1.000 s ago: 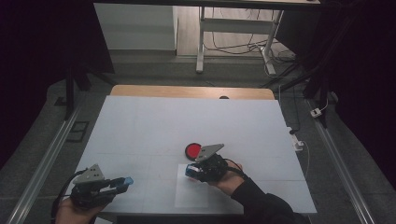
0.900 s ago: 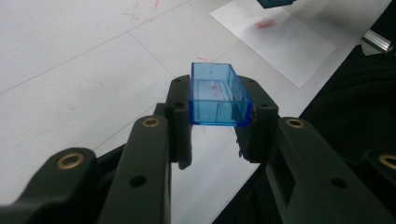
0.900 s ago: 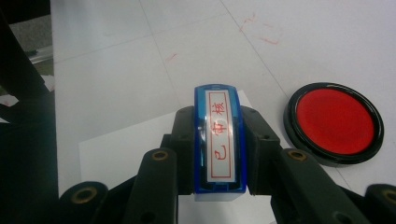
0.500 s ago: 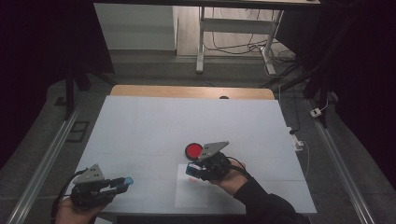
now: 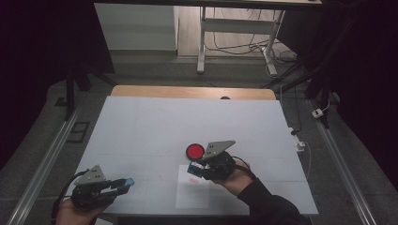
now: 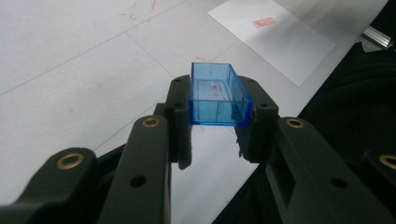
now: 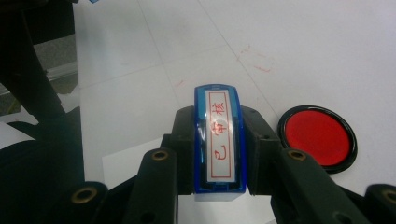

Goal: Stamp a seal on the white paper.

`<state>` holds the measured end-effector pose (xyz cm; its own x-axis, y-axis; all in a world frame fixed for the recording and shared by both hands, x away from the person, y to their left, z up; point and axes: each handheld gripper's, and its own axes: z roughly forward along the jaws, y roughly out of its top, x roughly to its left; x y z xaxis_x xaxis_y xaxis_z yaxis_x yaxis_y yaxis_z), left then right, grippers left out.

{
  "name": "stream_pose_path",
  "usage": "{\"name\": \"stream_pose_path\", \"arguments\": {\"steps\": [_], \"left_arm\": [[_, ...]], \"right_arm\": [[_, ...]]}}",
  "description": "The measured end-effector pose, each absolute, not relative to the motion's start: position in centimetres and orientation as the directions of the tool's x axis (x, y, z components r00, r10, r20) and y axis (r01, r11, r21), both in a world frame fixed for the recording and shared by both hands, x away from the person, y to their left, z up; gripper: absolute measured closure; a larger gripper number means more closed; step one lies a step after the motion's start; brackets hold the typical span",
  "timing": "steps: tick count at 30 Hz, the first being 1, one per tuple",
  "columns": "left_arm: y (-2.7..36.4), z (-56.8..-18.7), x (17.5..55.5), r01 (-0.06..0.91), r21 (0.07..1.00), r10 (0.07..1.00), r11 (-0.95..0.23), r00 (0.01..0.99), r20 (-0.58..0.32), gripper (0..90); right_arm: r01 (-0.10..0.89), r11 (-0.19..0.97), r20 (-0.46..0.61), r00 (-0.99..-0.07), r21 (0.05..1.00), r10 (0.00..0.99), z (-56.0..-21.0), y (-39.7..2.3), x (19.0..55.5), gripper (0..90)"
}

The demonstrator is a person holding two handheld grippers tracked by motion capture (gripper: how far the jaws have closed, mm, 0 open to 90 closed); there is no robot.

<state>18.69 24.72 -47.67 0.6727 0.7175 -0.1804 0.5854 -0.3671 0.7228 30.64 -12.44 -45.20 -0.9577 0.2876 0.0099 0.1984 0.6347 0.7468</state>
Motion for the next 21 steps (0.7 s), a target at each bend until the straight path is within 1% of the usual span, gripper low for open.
{"name": "stream_pose_path", "arguments": {"steps": [11,21], "left_arm": [[24.7,-47.7,18.7,0.585,0.723,0.716,-0.367,0.674,-0.182,68.4],[24.8,-47.7,18.7,0.587,0.723,0.716,-0.366,0.674,-0.185,68.4]], "right_arm": [[0.198,0.611,0.018,-0.957,0.766,0.289,-44.3,-12.7,30.3,70.1],[0.176,0.596,0.010,-0.962,0.783,0.272,-43.6,-12.9,30.0,70.1]]}}
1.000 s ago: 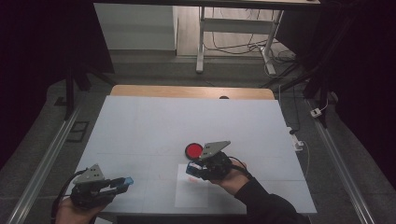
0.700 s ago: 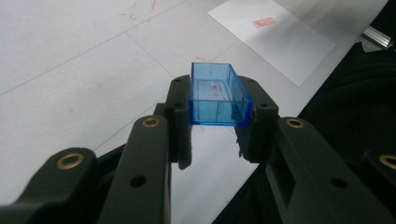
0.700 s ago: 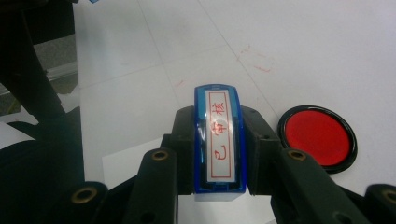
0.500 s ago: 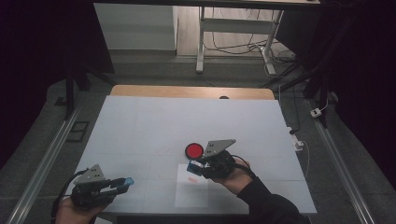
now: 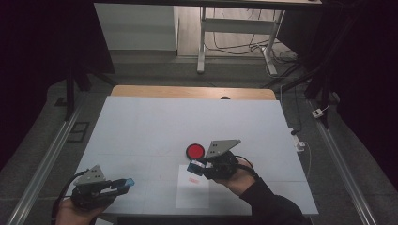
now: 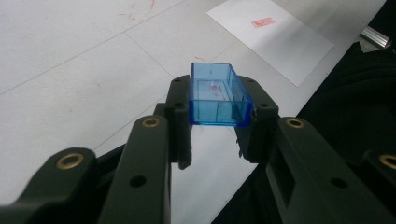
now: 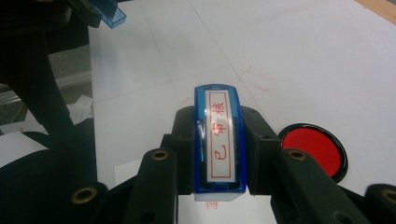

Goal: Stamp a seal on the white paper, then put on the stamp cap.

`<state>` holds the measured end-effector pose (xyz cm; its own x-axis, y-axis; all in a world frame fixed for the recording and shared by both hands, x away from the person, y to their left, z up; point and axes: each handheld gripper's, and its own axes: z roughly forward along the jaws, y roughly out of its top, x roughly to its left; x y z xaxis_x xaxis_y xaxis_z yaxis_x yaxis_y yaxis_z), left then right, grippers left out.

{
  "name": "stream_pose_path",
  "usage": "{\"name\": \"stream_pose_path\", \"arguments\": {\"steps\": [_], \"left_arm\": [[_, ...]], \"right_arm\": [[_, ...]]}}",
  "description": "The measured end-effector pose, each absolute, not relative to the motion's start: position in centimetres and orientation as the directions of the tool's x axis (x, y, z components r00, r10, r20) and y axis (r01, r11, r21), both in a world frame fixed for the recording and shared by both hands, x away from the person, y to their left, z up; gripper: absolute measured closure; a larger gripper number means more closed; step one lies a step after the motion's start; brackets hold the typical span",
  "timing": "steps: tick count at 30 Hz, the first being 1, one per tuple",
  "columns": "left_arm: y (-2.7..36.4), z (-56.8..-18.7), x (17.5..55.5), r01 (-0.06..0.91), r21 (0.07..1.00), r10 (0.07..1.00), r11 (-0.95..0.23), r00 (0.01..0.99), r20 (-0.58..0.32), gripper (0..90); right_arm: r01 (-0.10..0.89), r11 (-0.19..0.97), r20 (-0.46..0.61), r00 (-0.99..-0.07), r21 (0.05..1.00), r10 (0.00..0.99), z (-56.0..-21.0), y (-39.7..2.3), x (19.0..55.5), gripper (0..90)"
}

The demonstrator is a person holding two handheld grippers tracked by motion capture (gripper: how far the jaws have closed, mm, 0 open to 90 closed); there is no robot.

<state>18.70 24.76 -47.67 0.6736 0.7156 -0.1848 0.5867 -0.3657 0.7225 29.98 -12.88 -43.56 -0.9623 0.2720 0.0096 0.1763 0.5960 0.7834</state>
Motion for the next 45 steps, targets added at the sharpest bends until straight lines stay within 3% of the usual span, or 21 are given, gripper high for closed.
{"name": "stream_pose_path", "arguments": {"steps": [14,36,45], "left_arm": [[24.5,-47.4,18.9,0.552,0.744,0.690,-0.376,0.703,-0.173,68.5],[21.2,-46.6,21.3,0.430,0.787,0.539,-0.442,0.829,-0.150,68.4],[19.9,-46.5,22.5,0.422,0.784,0.499,-0.455,0.850,-0.168,68.4]], "right_arm": [[0.153,0.593,0.002,-0.969,0.790,0.247,-43.2,-12.9,29.8,70.1],[0.149,0.563,0.024,-0.974,0.813,0.224,-42.5,-12.6,29.5,70.1],[0.150,0.559,0.035,-0.977,0.816,0.212,-42.4,-12.4,29.4,70.1]]}}
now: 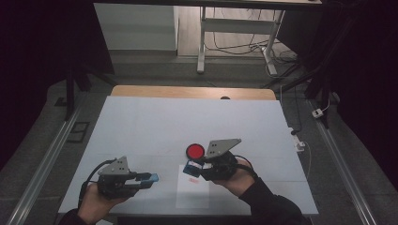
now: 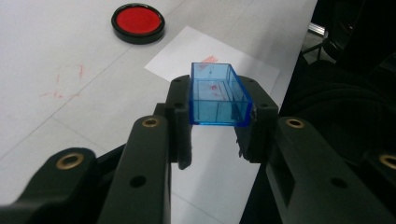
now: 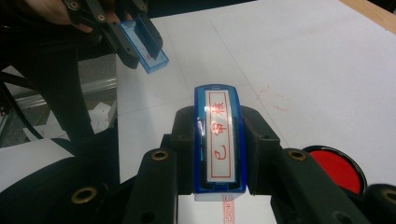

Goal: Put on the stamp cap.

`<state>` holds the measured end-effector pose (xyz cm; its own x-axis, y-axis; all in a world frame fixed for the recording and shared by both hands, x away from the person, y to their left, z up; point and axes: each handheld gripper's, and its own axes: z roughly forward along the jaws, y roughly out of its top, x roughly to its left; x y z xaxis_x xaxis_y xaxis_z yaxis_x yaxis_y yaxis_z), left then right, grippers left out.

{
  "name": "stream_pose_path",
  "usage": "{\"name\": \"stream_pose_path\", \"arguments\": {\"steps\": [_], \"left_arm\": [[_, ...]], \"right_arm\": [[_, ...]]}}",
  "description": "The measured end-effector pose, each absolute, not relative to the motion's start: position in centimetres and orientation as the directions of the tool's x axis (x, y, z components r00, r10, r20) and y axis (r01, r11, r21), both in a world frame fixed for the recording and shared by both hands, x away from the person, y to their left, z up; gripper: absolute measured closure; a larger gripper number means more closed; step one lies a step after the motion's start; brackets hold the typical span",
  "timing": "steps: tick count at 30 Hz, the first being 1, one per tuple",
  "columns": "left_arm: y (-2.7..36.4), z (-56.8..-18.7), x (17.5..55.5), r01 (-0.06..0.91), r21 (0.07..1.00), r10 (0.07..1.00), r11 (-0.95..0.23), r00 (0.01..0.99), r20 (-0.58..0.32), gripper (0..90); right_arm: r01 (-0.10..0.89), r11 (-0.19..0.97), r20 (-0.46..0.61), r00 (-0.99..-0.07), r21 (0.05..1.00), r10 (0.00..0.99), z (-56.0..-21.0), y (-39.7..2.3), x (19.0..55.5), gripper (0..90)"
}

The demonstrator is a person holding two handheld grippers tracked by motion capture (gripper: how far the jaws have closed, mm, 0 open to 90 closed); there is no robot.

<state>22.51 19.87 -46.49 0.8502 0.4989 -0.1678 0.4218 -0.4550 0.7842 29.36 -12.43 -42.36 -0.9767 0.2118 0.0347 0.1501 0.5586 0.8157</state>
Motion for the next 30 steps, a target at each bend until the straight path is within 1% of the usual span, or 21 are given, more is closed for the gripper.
{"name": "stream_pose_path", "arguments": {"steps": [6,9,12,20,23,30], "left_arm": [[18.7,-46.4,23.7,0.421,0.780,0.454,-0.462,0.868,-0.200,68.5],[17.8,-46.5,24.4,0.409,0.776,0.426,-0.480,0.882,-0.202,68.5],[16.9,-46.6,24.9,0.380,0.779,0.390,-0.498,0.901,-0.190,68.6],[15.2,-46.9,26.5,0.316,0.812,0.292,-0.490,0.938,-0.188,68.6],[14.9,-47.1,26.9,0.296,0.819,0.269,-0.491,0.946,-0.180,68.6],[13.9,-47.6,27.8,0.244,0.827,0.187,-0.506,0.967,-0.170,68.6]], "right_arm": [[0.144,0.551,0.032,-0.978,0.822,0.207,-41.9,-12.6,29.4,70.1],[0.145,0.549,0.036,-0.978,0.823,0.205,-42.0,-12.6,29.4,70.1],[0.142,0.550,0.035,-0.979,0.823,0.200,-42.0,-12.5,29.3,70.1],[0.117,0.539,0.024,-0.984,0.834,0.175,-41.7,-12.5,29.2,70.1],[0.113,0.530,0.024,-0.985,0.840,0.172,-41.7,-12.6,29.2,70.1],[0.109,0.506,0.045,-0.990,0.856,0.136,-41.7,-12.4,29.2,70.2]]}}
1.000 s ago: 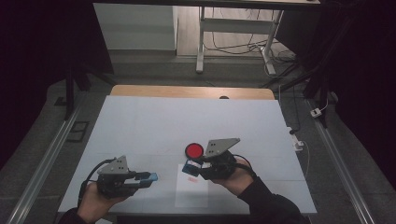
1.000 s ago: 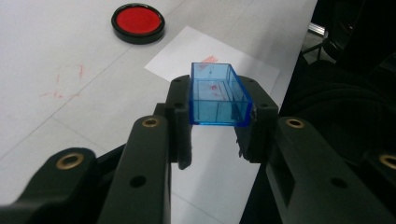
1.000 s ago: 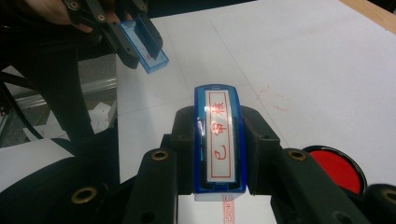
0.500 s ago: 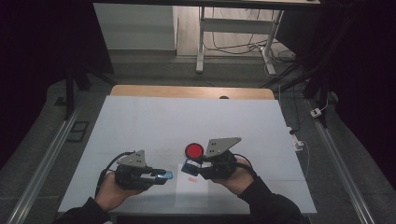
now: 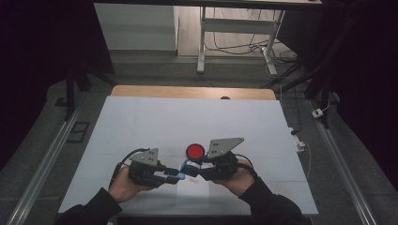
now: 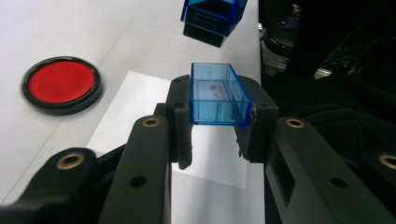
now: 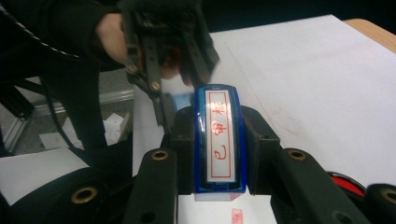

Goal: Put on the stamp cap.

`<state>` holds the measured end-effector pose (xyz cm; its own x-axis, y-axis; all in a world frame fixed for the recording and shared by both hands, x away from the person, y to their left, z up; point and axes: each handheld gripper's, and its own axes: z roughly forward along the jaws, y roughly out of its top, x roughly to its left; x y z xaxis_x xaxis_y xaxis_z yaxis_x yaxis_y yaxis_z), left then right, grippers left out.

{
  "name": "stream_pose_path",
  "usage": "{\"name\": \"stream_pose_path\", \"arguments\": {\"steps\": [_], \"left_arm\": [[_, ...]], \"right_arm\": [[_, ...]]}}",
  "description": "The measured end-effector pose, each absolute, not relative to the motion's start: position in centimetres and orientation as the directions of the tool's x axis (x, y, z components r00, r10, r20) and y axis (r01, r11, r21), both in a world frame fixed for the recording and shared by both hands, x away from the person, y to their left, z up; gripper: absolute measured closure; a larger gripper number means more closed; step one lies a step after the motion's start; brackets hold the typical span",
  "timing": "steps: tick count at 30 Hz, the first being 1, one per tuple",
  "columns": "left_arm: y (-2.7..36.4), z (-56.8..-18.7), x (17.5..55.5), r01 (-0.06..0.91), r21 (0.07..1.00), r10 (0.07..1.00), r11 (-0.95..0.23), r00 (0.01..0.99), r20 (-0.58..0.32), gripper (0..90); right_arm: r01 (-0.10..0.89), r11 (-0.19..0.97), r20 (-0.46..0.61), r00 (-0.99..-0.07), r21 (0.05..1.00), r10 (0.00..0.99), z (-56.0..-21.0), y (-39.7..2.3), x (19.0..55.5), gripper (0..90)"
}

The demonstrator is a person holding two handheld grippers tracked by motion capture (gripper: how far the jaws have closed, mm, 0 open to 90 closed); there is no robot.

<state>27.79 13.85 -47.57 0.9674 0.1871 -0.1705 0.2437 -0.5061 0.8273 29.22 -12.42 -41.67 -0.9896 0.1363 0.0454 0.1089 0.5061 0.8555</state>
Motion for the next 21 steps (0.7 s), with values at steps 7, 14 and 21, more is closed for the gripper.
{"name": "stream_pose_path", "arguments": {"steps": [7,14,21], "left_arm": [[12.9,-47.8,28.4,0.208,0.833,0.124,-0.512,0.978,-0.168,68.6],[12.5,-47.9,28.7,0.189,0.845,0.069,-0.501,0.981,-0.179,68.6],[12.6,-48.0,28.8,0.167,0.872,0.017,-0.461,0.984,-0.179,68.9]], "right_arm": [[0.088,0.504,0.053,-0.995,0.859,0.085,-41.9,-11.9,28.9,70.1],[0.076,0.512,0.048,-0.997,0.856,0.067,-42.1,-11.7,28.8,70.2],[0.068,0.504,0.056,-0.998,0.861,0.039,-42.0,-11.8,28.7,70.2]]}}
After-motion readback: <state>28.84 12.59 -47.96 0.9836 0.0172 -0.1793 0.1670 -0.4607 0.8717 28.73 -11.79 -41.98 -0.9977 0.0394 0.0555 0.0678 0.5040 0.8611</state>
